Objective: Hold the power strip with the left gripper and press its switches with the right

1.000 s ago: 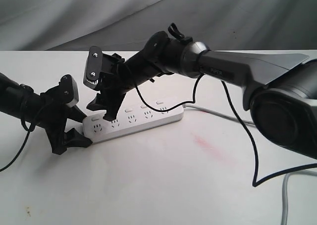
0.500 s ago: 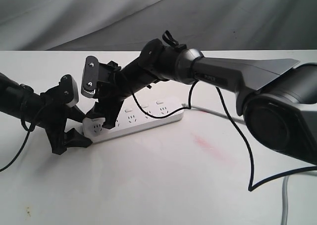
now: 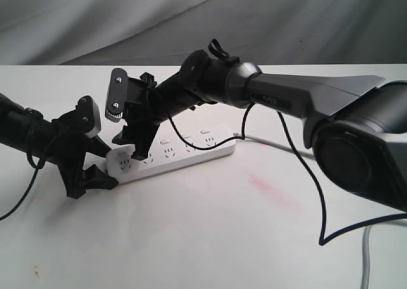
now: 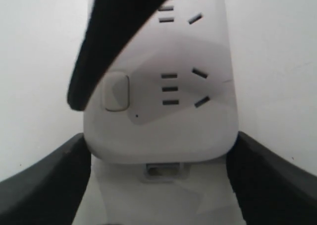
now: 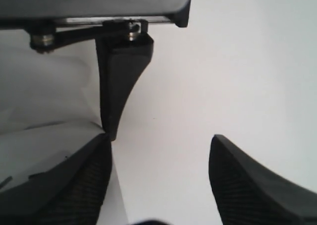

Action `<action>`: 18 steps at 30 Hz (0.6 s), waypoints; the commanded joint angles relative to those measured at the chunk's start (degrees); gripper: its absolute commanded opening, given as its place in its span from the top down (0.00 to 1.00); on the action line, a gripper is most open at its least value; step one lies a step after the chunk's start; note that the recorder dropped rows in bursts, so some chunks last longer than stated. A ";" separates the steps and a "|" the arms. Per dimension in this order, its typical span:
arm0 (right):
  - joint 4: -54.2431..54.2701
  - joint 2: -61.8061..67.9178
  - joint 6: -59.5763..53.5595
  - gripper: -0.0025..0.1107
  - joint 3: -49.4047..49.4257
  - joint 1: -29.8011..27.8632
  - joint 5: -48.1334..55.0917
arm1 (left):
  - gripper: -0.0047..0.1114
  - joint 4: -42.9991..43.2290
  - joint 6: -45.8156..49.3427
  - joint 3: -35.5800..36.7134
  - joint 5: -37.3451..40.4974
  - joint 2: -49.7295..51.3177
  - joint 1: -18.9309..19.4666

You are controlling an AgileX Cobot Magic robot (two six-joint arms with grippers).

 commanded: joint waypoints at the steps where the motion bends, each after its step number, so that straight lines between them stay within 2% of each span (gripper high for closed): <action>1: -0.52 0.43 -0.62 0.50 -0.28 0.04 -0.36 | 0.44 1.11 0.26 -0.08 -0.94 -0.10 -0.20; 18: -2.47 1.06 -0.62 0.50 -0.28 0.13 1.80 | 0.44 1.11 0.26 -0.08 -0.94 -0.10 -0.20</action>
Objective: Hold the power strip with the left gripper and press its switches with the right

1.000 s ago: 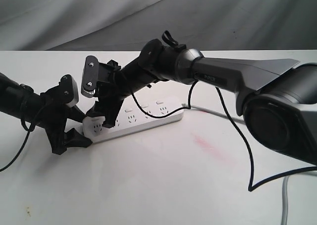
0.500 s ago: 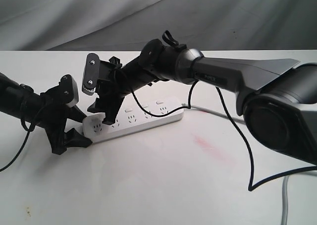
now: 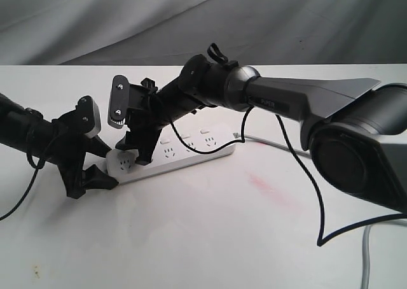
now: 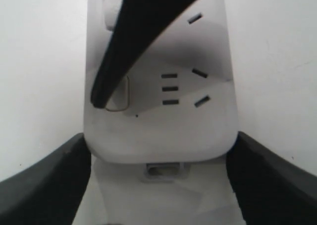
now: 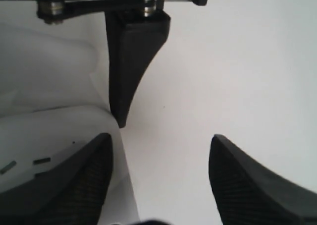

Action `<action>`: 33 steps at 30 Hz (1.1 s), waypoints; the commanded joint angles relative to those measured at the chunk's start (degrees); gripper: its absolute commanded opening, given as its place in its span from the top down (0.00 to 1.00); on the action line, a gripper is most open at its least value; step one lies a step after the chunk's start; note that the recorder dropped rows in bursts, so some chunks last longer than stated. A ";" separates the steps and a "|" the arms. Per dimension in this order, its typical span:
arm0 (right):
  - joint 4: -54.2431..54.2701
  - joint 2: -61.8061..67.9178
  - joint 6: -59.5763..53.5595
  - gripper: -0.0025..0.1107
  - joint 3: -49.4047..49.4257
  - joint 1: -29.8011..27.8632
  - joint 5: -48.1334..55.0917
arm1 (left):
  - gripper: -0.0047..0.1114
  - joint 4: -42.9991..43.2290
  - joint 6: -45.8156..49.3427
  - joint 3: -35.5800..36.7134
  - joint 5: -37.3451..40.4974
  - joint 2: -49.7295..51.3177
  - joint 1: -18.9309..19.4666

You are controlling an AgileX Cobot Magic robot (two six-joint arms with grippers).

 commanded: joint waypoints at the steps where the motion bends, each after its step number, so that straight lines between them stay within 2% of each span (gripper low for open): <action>1: -0.93 0.19 -0.48 0.50 -0.28 0.13 1.53 | 0.44 1.07 0.26 -0.08 -0.94 -0.10 -0.20; 7: -4.08 1.04 -0.48 0.50 -0.28 0.13 3.66 | 0.44 1.07 0.26 -0.08 -0.94 -0.10 -0.20; 33: -5.00 3.06 1.14 0.50 1.42 0.61 4.07 | 0.44 1.07 0.26 -0.08 -0.94 -0.10 -0.20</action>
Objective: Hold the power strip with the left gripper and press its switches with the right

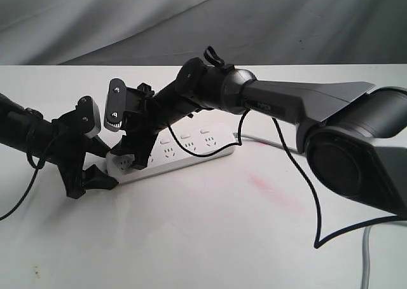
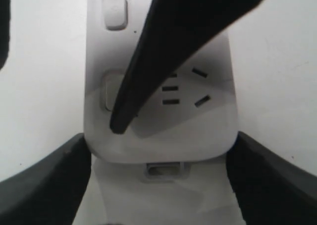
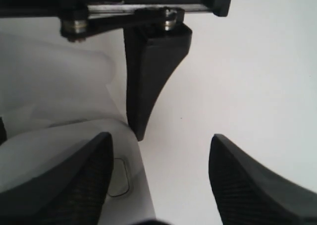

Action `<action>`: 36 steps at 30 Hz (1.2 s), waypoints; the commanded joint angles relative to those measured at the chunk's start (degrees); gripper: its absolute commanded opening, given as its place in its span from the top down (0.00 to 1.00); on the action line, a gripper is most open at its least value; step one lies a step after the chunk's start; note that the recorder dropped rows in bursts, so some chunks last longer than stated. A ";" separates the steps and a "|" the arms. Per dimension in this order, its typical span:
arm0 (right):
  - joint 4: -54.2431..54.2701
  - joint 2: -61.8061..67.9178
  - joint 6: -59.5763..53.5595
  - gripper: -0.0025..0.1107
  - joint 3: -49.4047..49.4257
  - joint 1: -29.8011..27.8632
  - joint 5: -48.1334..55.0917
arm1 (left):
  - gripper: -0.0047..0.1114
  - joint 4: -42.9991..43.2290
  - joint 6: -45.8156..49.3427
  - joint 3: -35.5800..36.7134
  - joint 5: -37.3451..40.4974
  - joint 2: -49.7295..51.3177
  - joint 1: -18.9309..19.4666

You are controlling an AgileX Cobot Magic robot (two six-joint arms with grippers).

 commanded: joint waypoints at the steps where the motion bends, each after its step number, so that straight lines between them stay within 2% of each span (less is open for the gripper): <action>1: -5.53 1.89 -0.10 0.50 2.52 0.04 1.88 | 0.44 0.98 0.26 -0.08 -0.94 -0.10 -0.20; 16: -8.34 1.89 1.58 0.50 2.79 -0.83 0.60 | 0.44 0.98 0.26 -0.08 -0.94 -0.10 -0.20; 36: -6.84 2.98 2.11 0.50 5.09 -1.63 -2.16 | 0.44 0.98 0.26 -0.08 -0.94 -0.10 -0.20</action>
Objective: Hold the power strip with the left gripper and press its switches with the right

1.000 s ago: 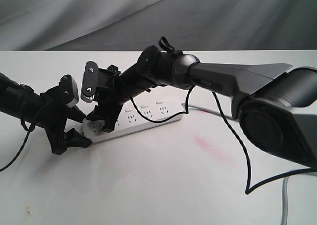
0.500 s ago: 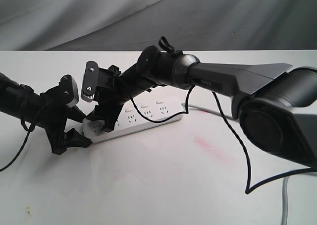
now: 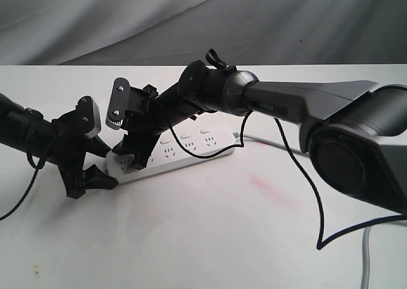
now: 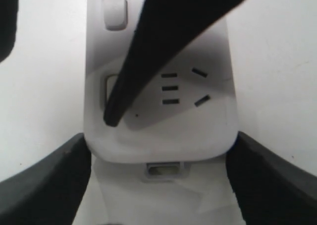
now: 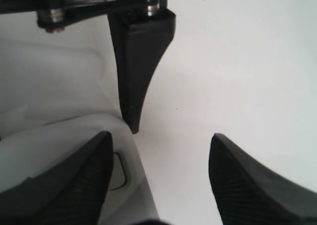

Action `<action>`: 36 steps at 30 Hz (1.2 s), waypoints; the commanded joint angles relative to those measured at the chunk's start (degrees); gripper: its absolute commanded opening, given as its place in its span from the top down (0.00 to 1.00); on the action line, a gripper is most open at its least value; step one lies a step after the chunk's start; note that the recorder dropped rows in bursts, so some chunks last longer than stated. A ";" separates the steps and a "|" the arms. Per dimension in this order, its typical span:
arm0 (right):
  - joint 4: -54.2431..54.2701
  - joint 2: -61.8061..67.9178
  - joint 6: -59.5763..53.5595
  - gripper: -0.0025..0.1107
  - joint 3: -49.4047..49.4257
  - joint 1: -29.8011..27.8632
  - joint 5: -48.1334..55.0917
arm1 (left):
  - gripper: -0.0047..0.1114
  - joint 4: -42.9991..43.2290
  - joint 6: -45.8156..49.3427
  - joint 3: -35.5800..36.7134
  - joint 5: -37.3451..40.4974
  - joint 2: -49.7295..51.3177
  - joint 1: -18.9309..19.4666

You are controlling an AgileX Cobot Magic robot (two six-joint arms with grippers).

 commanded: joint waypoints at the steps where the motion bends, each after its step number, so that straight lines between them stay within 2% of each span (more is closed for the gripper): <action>1: -6.90 3.21 -1.00 0.50 2.34 -1.21 0.67 | 0.44 0.98 0.26 -0.08 -0.94 -0.10 -0.20; 15: -5.90 -5.90 -0.01 0.50 2.34 -1.32 1.32 | 0.44 0.98 0.26 -0.08 -0.94 -0.10 -0.20; 36: -7.97 -5.83 2.08 0.50 2.34 -3.45 1.49 | 0.44 0.98 0.26 -0.08 -0.94 -0.10 -0.20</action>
